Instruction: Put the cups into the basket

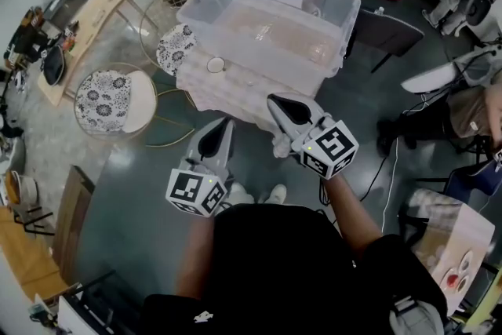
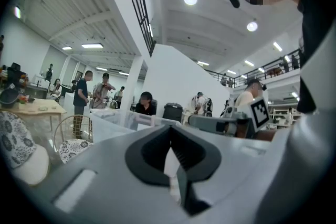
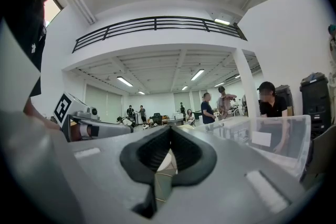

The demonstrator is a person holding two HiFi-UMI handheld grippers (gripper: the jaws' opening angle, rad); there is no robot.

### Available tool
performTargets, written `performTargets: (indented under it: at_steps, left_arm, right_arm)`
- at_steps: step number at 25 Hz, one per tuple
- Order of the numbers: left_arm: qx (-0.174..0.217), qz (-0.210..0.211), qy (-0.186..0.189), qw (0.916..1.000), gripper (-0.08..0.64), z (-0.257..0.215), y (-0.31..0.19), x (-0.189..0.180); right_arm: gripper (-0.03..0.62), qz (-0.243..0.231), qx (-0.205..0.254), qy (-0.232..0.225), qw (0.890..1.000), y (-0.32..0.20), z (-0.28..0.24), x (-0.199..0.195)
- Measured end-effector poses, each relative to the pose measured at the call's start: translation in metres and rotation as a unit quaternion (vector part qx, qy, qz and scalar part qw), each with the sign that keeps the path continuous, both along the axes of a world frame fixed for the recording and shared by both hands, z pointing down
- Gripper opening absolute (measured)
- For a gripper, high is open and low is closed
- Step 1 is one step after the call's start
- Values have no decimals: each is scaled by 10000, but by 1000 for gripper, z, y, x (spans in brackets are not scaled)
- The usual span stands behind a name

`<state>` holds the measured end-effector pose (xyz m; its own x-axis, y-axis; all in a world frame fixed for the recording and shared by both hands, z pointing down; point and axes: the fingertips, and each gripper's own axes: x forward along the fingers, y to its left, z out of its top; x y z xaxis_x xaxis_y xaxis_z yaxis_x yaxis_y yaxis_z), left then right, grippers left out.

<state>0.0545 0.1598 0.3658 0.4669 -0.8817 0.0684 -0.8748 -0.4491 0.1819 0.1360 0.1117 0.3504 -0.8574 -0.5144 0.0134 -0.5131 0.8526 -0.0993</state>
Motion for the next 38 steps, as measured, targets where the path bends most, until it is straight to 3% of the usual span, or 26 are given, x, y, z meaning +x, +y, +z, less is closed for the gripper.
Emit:
performTargets:
  at_steps: [11, 38]
  left_arm:
    - [149, -241, -48, 9996, 5, -8, -12, -27]
    - [50, 100, 153, 9998, 5, -3, -116, -138]
  right_arm:
    - [0, -104, 28, 0, 9999, -10, -2, -19]
    - [0, 288, -58, 113, 9995, -108, -4, -123]
